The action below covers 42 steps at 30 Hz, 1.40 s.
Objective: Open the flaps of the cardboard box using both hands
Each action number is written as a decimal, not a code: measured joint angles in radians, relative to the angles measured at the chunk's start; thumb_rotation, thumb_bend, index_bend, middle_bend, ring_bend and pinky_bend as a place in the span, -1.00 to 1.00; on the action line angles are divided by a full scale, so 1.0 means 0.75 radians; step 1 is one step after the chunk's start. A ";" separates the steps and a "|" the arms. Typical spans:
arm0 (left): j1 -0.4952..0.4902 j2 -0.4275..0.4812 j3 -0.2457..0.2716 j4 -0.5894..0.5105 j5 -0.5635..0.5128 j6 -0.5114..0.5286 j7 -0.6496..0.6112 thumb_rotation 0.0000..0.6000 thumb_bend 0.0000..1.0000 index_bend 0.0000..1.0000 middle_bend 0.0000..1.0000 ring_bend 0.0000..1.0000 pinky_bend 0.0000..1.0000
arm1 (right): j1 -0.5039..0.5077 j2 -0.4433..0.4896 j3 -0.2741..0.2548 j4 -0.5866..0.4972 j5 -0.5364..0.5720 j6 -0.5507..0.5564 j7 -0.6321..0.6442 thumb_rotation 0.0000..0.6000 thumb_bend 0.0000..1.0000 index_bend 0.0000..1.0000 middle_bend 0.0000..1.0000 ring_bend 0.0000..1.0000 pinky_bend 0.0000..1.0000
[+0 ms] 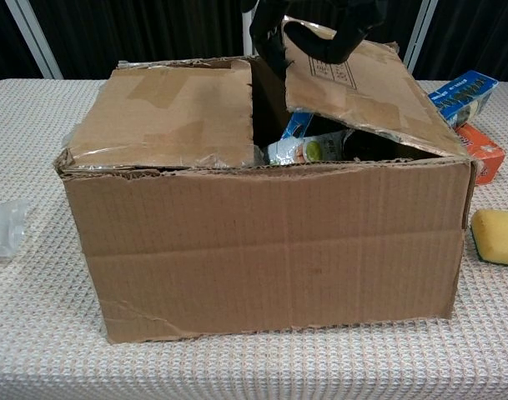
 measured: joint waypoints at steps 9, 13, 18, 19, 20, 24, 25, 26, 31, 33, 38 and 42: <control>-0.015 -0.001 -0.004 -0.013 0.007 -0.015 -0.018 -1.00 -1.00 -0.77 -0.76 -0.85 -0.69 | -0.061 0.262 0.045 -0.138 -0.018 -0.019 0.173 1.00 0.63 -0.15 -0.04 -0.95 -1.00; -0.026 0.005 -0.007 -0.028 0.015 -0.019 -0.008 -1.00 -1.00 -0.77 -0.76 -0.85 -0.69 | -0.097 0.418 0.068 -0.198 -0.013 -0.046 0.256 1.00 0.63 -0.17 -0.03 -0.95 -1.00; -0.037 0.014 -0.009 -0.054 0.024 -0.024 -0.001 -1.00 -1.00 -0.77 -0.76 -0.85 -0.69 | -0.182 0.520 0.106 -0.238 -0.089 -0.030 0.387 1.00 0.62 -0.20 -0.03 -0.94 -1.00; -0.039 0.017 -0.008 -0.060 0.025 -0.027 0.001 -1.00 -1.00 -0.77 -0.76 -0.85 -0.69 | -0.206 0.537 0.113 -0.244 -0.121 -0.023 0.421 1.00 0.62 -0.21 -0.03 -0.94 -1.00; -0.041 0.018 -0.008 -0.063 0.024 -0.030 0.003 -1.00 -1.00 -0.77 -0.76 -0.85 -0.69 | -0.225 0.551 0.119 -0.247 -0.147 -0.019 0.446 1.00 0.62 -0.21 -0.03 -0.94 -1.00; -0.050 0.019 -0.009 -0.074 0.017 -0.044 0.008 -1.00 -1.00 -0.77 -0.76 -0.85 -0.69 | -0.304 0.619 0.136 -0.256 -0.259 -0.012 0.552 1.00 0.61 -0.24 -0.03 -0.94 -1.00; -0.053 0.018 -0.009 -0.076 0.017 -0.048 0.011 -1.00 -1.00 -0.77 -0.76 -0.85 -0.69 | -0.324 0.642 0.140 -0.257 -0.284 -0.017 0.582 1.00 0.61 -0.25 -0.04 -0.94 -1.00; -0.056 0.017 -0.009 -0.078 0.018 -0.051 0.013 -1.00 -1.00 -0.77 -0.76 -0.85 -0.69 | -0.337 0.660 0.143 -0.257 -0.301 -0.022 0.601 1.00 0.61 -0.26 -0.04 -0.94 -1.00; -0.071 0.013 -0.007 -0.090 0.021 -0.066 0.020 -1.00 -1.00 -0.77 -0.76 -0.85 -0.69 | -0.405 0.742 0.162 -0.264 -0.366 -0.039 0.673 1.00 0.61 -0.28 -0.04 -0.94 -1.00; -0.075 0.013 -0.007 -0.094 0.021 -0.071 0.019 -1.00 -1.00 -0.77 -0.76 -0.85 -0.69 | -0.427 0.763 0.168 -0.266 -0.386 -0.036 0.697 1.00 0.61 -0.28 -0.04 -0.94 -1.00; -0.082 0.015 -0.005 -0.103 0.024 -0.077 0.018 -1.00 -1.00 -0.77 -0.76 -0.85 -0.69 | -0.491 0.809 0.180 -0.267 -0.447 -0.023 0.759 1.00 0.61 -0.31 -0.04 -0.94 -1.00; -0.082 0.015 -0.003 -0.104 0.025 -0.072 0.022 -1.00 -1.00 -0.77 -0.76 -0.85 -0.69 | -0.537 0.841 0.183 -0.264 -0.479 -0.021 0.806 1.00 0.60 -0.31 -0.05 -0.94 -1.00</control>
